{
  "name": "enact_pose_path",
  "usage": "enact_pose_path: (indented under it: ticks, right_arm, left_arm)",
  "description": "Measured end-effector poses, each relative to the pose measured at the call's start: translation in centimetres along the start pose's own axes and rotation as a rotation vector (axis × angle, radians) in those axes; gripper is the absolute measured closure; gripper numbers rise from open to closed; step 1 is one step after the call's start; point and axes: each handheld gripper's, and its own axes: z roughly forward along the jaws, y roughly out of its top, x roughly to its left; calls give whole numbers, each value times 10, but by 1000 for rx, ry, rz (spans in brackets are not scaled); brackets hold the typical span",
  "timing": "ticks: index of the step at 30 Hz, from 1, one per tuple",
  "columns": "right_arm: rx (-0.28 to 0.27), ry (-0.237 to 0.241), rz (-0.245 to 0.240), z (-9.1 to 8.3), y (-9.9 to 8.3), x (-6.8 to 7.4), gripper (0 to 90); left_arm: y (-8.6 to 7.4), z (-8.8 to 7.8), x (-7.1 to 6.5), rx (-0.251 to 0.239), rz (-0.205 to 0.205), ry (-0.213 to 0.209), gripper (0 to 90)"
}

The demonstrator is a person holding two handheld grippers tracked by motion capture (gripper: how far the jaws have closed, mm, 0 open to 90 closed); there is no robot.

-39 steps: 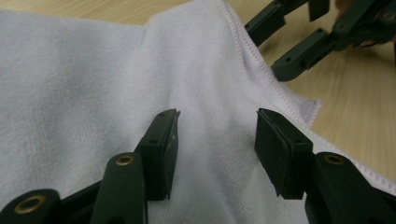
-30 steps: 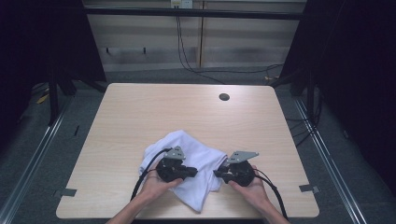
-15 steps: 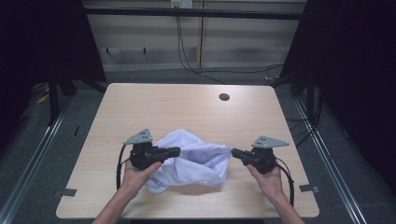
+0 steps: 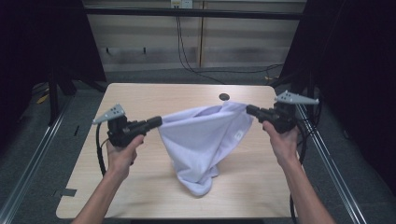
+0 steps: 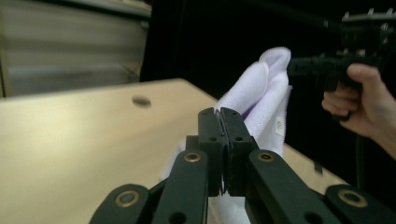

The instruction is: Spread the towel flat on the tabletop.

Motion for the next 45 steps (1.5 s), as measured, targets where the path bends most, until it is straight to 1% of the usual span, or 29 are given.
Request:
enact_pose_path:
  ticks: [1,2,3,7,9,10,12,15,16,17,18,21,22,23,24,26,28,30,31,32,34,36,37,38,39,40,41,43,45]
  right_arm:
    - [-52,-1,14,5,25,-3,900]
    - [-52,-1,14,5,25,-3,900]
    - [-76,-12,11,12,48,-4,900]
    - [-108,-44,7,23,86,-10,900]
    - [-120,-44,6,23,96,-13,900]
    - [-169,-40,16,19,110,-15,900]
    - [-189,-41,-2,16,114,-11,900]
    - [-155,-36,-10,18,97,-11,900]
    - [-155,-36,-10,18,97,-11,900]
    - [-106,-38,7,22,70,-18,900]
    - [-106,-38,7,22,70,-18,900]
    - [-61,-7,56,22,22,-30,900]
    - [-61,-7,56,22,22,-30,900]
    - [-25,9,68,20,-5,-34,900]
    - [-9,11,68,19,-14,-34,900]
    - [33,8,75,18,-34,-38,900]
    - [64,-8,80,17,-49,-44,900]
    - [74,-22,87,17,-55,-48,900]
    - [87,-69,62,17,-62,-59,900]
    - [87,-69,62,17,-62,-59,900]
    - [110,-124,84,16,-67,-73,900]
    - [113,-127,92,15,-69,-77,897]
    - [110,-106,104,13,-75,-78,869]
    - [110,-106,104,13,-75,-78,869]
    - [146,-117,73,11,-80,-72,762]
    - [155,-119,60,9,-83,-69,744]
    - [168,-112,47,6,-87,-66,725]
    - [167,-114,47,0,-93,-62,707]
    - [163,-100,48,-6,-99,-58,682]
  left_arm:
    - [18,5,0,-14,16,21,884]
    - [18,5,0,-14,16,21,884]
    - [40,10,1,-52,31,30,885]
    - [79,7,4,-108,77,57,884]
    - [88,4,1,-135,90,59,884]
    - [94,-1,-5,-155,114,52,884]
    - [90,-2,-14,-148,136,29,884]
    - [68,2,-21,-72,167,23,883]
    - [68,2,-21,-72,167,23,883]
    - [45,6,-20,-36,129,-10,882]
    - [45,6,-20,-36,129,-10,882]
    - [-9,12,-19,80,73,-60,883]
    - [-9,12,-19,80,73,-60,882]
    - [-34,16,-24,128,47,-92,882]
    - [-34,16,-24,128,47,-92,881]
    - [-64,23,-33,198,20,-165,876]
    - [-78,30,-37,244,15,-201,847]
    - [-83,33,-40,252,18,-213,811]
    - [-86,35,-40,265,21,-219,754]
    - [-86,35,-40,265,21,-219,738]
    - [-87,32,-32,282,32,-190,717]
    - [-88,30,-25,281,22,-168,694]
    - [-91,25,-7,288,10,-114,685]
    - [-91,25,-7,288,10,-114,675]
    - [-97,22,15,309,-33,-63,667]
    - [-97,22,15,309,-33,-63,668]
    - [-107,21,32,347,-46,-23,665]
    - [-115,23,43,402,-30,8,665]
    - [-122,27,50,430,-31,1,677]
